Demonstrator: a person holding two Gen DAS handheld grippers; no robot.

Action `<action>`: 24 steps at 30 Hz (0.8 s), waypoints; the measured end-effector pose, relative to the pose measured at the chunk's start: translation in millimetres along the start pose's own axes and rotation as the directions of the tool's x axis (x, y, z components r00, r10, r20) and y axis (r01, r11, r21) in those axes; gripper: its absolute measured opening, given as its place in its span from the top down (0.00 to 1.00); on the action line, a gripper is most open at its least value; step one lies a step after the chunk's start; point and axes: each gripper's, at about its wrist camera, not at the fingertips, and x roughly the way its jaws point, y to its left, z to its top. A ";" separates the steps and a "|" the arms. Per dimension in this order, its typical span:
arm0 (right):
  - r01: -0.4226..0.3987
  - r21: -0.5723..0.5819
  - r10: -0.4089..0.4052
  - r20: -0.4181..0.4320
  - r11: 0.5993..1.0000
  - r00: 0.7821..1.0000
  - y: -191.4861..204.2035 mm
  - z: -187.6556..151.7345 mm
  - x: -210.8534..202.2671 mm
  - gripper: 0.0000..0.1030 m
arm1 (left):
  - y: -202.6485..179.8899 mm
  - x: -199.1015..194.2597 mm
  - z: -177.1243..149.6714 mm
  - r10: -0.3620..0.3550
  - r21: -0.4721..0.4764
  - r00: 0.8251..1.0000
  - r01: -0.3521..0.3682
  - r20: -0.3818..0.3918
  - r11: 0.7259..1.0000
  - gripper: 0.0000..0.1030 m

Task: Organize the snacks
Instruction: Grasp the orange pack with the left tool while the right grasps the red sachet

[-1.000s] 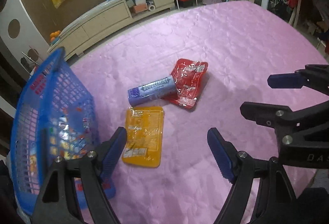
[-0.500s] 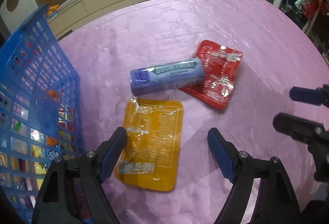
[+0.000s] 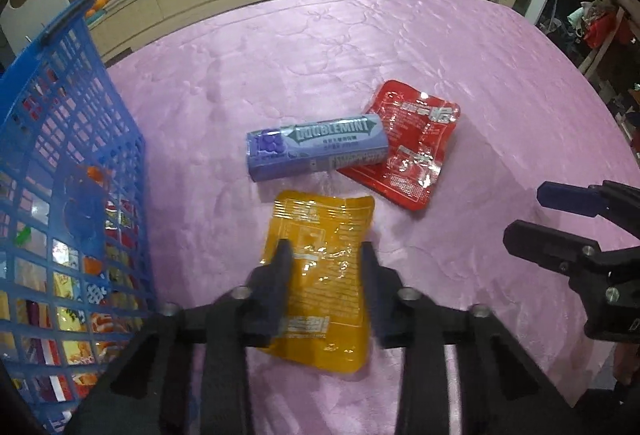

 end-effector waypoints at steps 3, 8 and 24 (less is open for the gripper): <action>-0.001 -0.002 0.001 -0.001 1.000 1.000 1.5 3.0 -0.8 0.30 | -1.3 -2.7 -2.4 -0.040 -0.003 0.999 0.040 -0.019 0.999 1.00; -0.010 -0.014 0.010 0.001 1.000 1.000 1.8 13.0 -3.0 0.30 | -6.4 -3.7 -5.6 0.001 0.014 1.000 -0.001 0.016 1.000 1.00; -0.127 0.094 0.130 -0.032 0.987 0.991 5.1 65.4 34.8 0.30 | 2.0 -28.8 -5.5 -0.034 -0.033 0.996 0.037 0.078 0.999 1.00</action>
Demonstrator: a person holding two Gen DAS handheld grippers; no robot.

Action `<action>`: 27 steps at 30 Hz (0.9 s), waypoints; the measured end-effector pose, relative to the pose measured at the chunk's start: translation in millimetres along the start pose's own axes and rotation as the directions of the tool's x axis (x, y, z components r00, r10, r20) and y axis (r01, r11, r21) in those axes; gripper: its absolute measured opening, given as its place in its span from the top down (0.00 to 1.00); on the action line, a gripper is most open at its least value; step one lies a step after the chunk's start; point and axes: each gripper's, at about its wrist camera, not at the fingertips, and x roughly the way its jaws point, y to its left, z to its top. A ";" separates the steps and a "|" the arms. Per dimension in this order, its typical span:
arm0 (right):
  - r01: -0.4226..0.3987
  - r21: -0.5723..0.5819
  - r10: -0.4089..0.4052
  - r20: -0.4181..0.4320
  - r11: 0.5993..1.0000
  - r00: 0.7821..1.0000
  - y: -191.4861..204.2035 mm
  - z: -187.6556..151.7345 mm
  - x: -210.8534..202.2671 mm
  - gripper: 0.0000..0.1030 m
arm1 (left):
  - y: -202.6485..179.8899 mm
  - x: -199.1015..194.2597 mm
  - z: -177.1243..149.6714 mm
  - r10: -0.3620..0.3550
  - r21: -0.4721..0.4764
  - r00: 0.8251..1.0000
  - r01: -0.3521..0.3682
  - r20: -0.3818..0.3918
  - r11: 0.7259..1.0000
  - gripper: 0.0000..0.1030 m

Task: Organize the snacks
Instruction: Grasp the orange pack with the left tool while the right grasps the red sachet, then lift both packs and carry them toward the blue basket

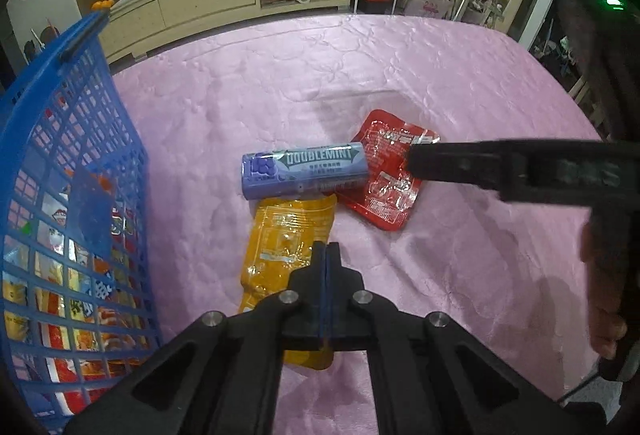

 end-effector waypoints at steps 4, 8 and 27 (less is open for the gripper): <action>-0.006 -0.008 0.006 0.000 1.000 1.000 5.2 7.9 8.8 0.30 | -1.7 -3.5 -3.3 0.009 0.012 1.000 -0.009 0.004 1.000 0.97; 0.022 -0.045 -0.022 0.002 0.999 1.000 11.6 12.7 15.1 0.57 | -2.0 -0.6 -5.8 0.062 0.022 0.998 -0.061 -0.008 0.998 0.47; 0.038 -0.090 -0.029 0.106 0.995 0.994 1.6 -18.5 -43.0 0.97 | -8.2 5.0 -7.3 0.081 0.009 0.994 -0.081 -0.080 0.997 1.00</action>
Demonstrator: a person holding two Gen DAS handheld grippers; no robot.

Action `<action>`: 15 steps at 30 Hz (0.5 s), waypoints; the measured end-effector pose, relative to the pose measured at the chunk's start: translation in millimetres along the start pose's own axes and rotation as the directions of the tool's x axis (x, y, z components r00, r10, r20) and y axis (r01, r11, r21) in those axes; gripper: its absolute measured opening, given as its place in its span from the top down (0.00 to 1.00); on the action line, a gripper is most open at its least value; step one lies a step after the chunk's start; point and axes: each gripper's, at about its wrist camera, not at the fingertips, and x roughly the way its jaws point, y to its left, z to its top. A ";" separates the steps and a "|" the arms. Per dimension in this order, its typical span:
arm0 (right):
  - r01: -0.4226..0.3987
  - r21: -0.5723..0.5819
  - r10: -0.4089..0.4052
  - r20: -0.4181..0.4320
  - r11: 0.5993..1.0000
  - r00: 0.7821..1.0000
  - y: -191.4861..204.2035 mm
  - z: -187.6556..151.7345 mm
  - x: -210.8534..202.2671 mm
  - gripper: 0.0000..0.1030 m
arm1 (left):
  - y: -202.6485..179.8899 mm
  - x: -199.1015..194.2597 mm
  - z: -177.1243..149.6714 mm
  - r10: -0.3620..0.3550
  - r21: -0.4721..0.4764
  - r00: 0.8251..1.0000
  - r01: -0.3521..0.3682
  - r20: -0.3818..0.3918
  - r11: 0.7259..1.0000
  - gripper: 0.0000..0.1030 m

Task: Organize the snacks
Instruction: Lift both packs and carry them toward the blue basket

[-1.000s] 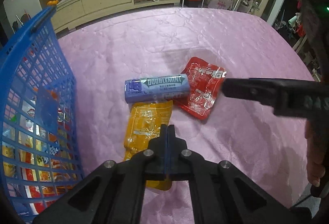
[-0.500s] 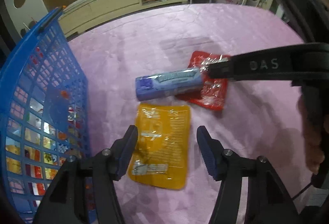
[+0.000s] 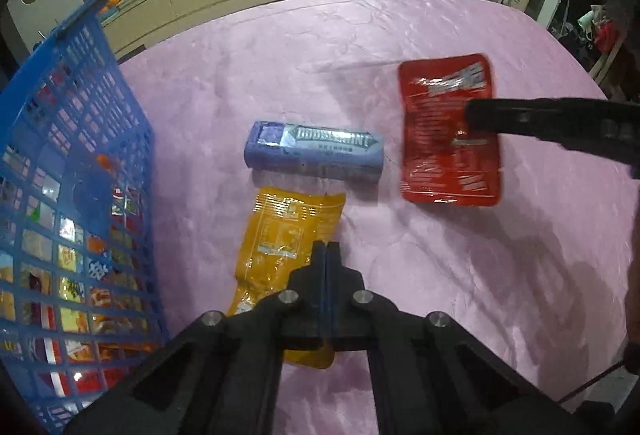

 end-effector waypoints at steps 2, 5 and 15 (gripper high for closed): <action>0.001 0.002 -0.001 0.006 1.000 1.000 -2.3 -4.1 -10.0 0.97 | -1.2 -3.9 -2.8 -0.012 -0.018 1.000 0.012 0.000 1.000 1.00; 0.005 -0.005 -0.005 0.016 1.000 1.000 -1.3 -11.2 -26.4 0.97 | -3.9 -17.7 -7.1 -0.020 -0.031 1.000 0.021 0.017 0.999 1.00; 0.021 -0.076 -0.013 0.097 0.997 0.995 46.3 -16.8 -91.7 0.97 | -1.3 -101.2 -8.7 -0.068 -0.023 0.986 0.072 0.151 0.997 1.00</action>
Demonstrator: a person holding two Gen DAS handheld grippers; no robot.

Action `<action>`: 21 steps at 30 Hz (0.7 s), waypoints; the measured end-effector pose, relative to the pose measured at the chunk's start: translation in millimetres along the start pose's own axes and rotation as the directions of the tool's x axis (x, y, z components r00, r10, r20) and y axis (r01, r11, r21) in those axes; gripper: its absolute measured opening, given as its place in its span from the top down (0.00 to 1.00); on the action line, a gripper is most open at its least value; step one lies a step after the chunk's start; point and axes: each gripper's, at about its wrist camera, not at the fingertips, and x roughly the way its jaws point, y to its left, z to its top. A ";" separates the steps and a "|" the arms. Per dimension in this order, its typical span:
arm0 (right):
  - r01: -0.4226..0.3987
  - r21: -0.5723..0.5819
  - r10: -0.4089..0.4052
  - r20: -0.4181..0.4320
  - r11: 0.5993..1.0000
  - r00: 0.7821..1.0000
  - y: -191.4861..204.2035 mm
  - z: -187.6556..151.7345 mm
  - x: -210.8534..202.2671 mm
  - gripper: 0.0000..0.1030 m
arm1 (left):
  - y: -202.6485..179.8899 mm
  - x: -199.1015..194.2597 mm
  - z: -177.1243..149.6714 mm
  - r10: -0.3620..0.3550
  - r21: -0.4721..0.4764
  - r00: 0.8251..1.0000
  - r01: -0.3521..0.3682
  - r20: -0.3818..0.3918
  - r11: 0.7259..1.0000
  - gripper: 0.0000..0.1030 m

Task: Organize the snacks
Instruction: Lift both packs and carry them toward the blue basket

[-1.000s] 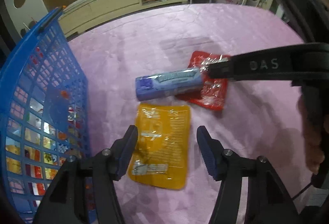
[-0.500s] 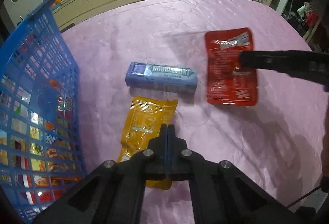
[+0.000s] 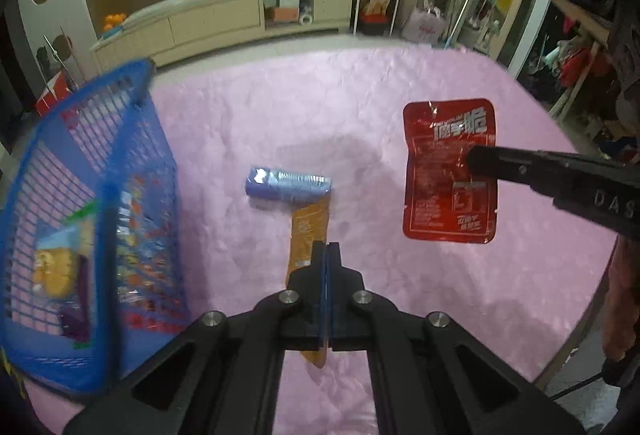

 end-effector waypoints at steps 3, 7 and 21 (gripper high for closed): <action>0.003 -0.029 -0.002 0.032 1.000 0.999 18.6 4.9 -21.8 0.97 | 4.7 -27.5 2.7 -0.021 -0.014 0.999 0.022 0.046 1.000 1.00; 0.006 -0.072 0.000 0.078 0.997 0.997 49.6 11.5 -47.0 0.97 | 16.5 -64.6 11.8 -0.018 -0.007 0.993 0.019 0.117 1.000 1.00; -0.023 -0.188 0.053 0.159 0.982 0.986 135.9 27.6 -80.2 0.97 | 74.2 -161.3 13.7 -0.001 -0.048 0.957 0.016 0.289 0.999 1.00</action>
